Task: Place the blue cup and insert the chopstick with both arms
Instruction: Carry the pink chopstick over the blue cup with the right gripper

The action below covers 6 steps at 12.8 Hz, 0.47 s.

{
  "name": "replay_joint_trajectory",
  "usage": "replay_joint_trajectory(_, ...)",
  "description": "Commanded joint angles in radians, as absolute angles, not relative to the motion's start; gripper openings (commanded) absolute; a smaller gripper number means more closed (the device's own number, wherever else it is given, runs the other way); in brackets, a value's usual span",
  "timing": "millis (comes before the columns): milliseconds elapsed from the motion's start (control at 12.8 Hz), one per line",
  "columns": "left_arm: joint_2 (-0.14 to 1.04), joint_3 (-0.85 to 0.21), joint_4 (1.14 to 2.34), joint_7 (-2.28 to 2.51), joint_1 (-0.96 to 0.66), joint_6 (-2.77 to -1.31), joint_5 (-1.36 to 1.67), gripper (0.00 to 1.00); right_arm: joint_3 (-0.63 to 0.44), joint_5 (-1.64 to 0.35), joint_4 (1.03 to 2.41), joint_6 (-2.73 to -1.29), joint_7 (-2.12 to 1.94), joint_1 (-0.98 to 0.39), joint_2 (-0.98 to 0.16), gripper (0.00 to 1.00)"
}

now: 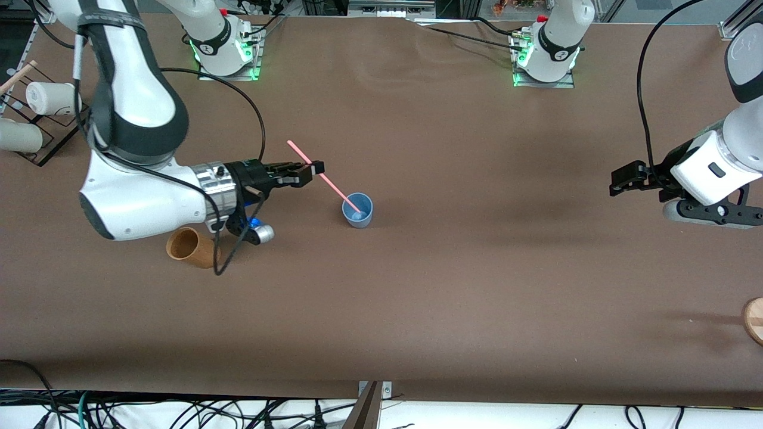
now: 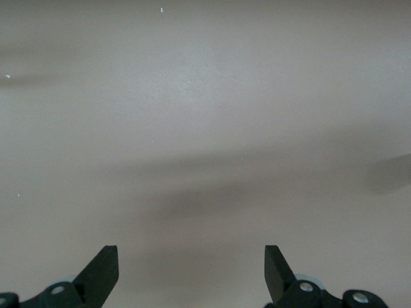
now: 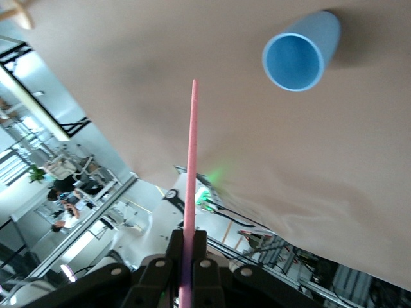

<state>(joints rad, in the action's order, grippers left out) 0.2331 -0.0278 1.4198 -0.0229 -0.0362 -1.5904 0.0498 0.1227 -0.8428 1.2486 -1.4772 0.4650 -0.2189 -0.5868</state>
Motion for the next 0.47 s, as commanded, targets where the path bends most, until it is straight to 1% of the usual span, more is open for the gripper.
replay_joint_trajectory(0, 0.247, -0.031, 1.39, -0.037, -0.031, -1.583, 0.067, 1.0, 0.124, -0.822, 1.366, -1.419, 0.469, -0.213, -0.575, 0.0)
replay_joint_trajectory(157, 0.247, -0.029, 1.39, -0.038, -0.029, -1.583, 0.067, 1.0, 0.123, -0.793, 1.374, -1.393, 0.483, -0.212, -0.587, 0.0)
replay_joint_trajectory(392, 0.247, -0.029, 1.391, -0.038, -0.029, -1.583, 0.064, 1.0, 0.123, -0.752, 1.37, -1.465, 0.485, -0.232, -0.626, 0.0)
